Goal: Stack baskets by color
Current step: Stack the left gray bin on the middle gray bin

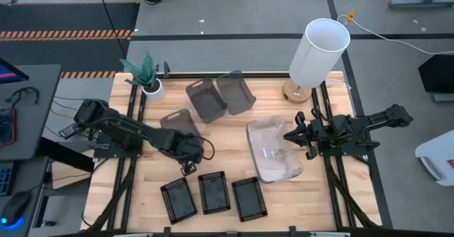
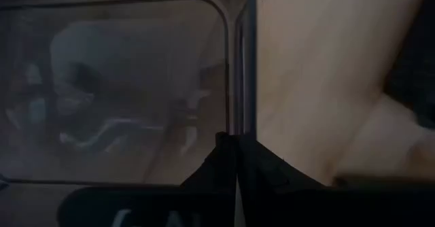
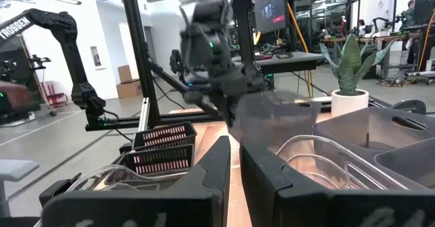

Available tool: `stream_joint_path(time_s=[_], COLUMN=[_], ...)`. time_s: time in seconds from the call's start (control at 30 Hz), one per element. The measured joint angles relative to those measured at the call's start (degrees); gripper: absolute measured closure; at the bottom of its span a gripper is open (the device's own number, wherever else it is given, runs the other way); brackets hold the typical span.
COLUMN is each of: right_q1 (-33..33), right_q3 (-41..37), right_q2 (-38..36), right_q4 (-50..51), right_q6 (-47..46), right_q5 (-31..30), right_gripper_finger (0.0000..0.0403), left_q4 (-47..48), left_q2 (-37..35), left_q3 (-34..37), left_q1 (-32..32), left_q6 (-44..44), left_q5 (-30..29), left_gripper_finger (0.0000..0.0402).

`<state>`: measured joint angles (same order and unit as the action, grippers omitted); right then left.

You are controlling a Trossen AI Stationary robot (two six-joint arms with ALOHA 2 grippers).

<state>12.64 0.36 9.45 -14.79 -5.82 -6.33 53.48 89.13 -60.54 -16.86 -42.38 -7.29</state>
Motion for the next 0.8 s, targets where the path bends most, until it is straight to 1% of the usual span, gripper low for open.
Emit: stream_joint_path(time_s=[0.07, 0.13, 0.23, 0.33, 0.43, 0.5, 0.67, 0.73, 0.8], right_q1=[0.0, 0.0, 0.0, 0.0, 0.0, 0.0, 0.0, 0.0, 0.0], right_q3=[0.0, 0.0, 0.0, 0.0, 0.0, 0.0, 0.0, 0.0, 0.0], right_q2=[0.0, 0.0, 0.0, 0.0, 0.0, 0.0, 0.0, 0.0, 0.0], right_q4=[0.0, 0.0, 0.0, 0.0, 0.0, 0.0, -0.1, 0.0, -0.1], right_q6=[0.0, 0.0, 0.0, 0.0, 0.0, 0.0, 0.0, 0.0, 0.0], right_q5=[0.0, 0.0, 0.0, 0.0, 0.0, 0.0, 0.0, 0.0, 0.0], right_gripper_finger=[0.0362, 0.0362, 0.0362, 0.0362, 0.0362, 0.0362, 0.0362, 0.0362, 0.0362], left_q4=[5.8, 11.4, 17.2, 19.8, 18.3, 16.3, 9.3, 6.5, 3.3], left_q2=[0.0, 0.0, 0.0, -0.1, -0.1, -0.1, 0.0, 0.0, 0.0], left_q3=[-4.4, -8.5, -14.9, -19.5, -21.8, -21.9, -19.3, -17.6, -15.9], left_q1=[-0.9, -1.7, -2.5, -2.5, -1.5, 0.0, 5.5, 8.1, 11.2], left_q6=[-0.8, -0.8, 0.0, 3.9, 9.3, 12.3, 20.9, 24.2, 26.9], left_q5=[-0.2, -1.7, -7.6, -14.7, -21.2, -23.3, -23.5, -22.6, -20.4], left_gripper_finger=[0.0393, 0.0395, 0.0393, 0.0393, 0.0394, 0.0394, 0.0395, 0.0395, 0.0395])
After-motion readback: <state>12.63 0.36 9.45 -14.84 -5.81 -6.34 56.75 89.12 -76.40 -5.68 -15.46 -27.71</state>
